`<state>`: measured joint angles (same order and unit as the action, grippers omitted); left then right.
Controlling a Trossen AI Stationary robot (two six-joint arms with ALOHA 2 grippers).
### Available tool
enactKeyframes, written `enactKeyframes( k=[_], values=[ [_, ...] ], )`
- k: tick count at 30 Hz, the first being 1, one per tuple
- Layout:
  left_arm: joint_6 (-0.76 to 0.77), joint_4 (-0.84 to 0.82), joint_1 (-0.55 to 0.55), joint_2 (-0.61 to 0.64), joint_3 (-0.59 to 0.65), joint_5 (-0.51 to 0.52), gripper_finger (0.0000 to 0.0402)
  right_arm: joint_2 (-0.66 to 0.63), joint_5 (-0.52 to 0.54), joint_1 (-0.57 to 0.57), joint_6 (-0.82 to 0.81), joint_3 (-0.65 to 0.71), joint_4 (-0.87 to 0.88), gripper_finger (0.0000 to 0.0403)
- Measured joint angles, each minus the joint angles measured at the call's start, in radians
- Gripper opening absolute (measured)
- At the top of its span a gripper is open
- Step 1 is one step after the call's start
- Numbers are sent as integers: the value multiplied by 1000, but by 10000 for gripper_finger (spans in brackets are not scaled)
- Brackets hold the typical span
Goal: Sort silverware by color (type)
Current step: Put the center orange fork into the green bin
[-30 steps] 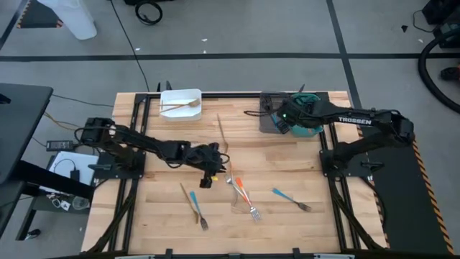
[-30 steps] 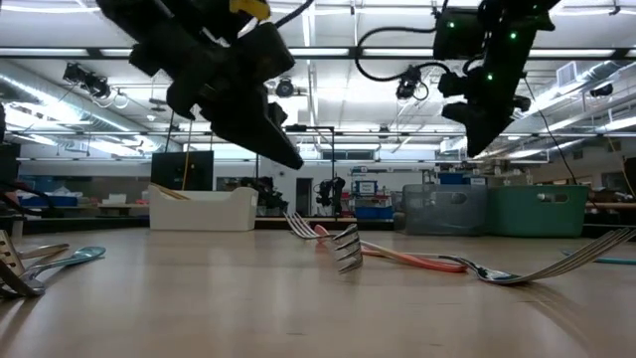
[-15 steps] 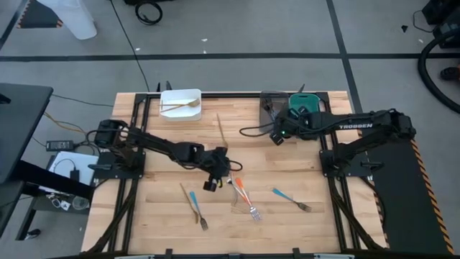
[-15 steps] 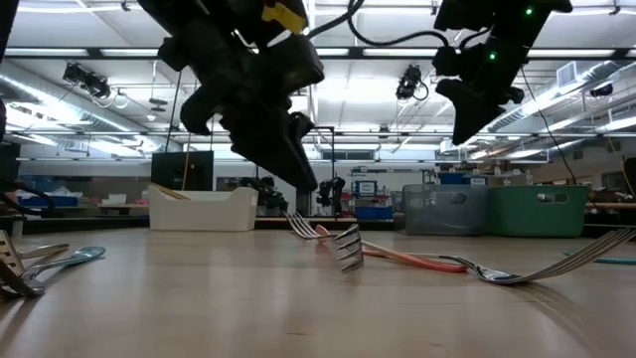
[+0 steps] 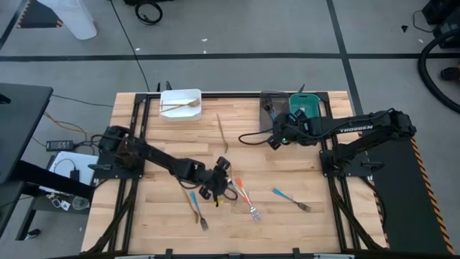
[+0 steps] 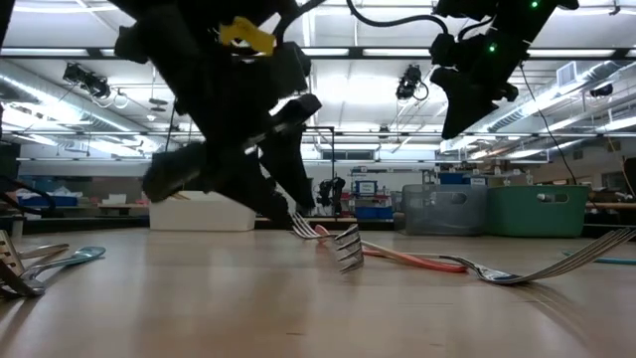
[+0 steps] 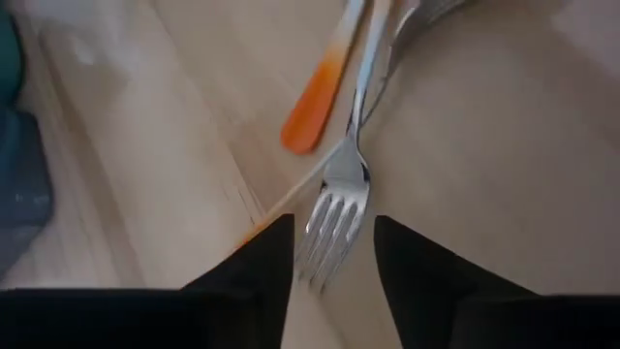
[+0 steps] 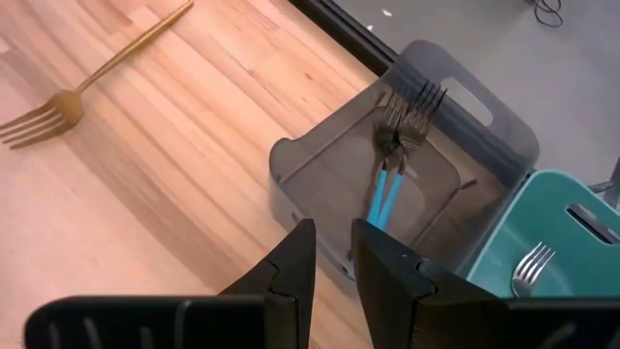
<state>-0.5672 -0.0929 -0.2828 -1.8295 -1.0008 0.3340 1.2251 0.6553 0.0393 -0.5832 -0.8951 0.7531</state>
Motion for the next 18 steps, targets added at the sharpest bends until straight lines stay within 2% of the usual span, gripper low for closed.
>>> enactKeyframes(
  k=[6, 13, 18],
  values=[
    [-118, 13, -32, -51, 0, 115, 177, 0, 0, -1, -1, 1, -2, 81],
    [-227, 45, -30, -89, -2, 167, 169, 0, -1, -1, -1, 1, -5, 81],
    [-249, 55, -21, -93, -2, 167, 152, 0, -1, -1, -1, 1, -5, 81]
  ],
)
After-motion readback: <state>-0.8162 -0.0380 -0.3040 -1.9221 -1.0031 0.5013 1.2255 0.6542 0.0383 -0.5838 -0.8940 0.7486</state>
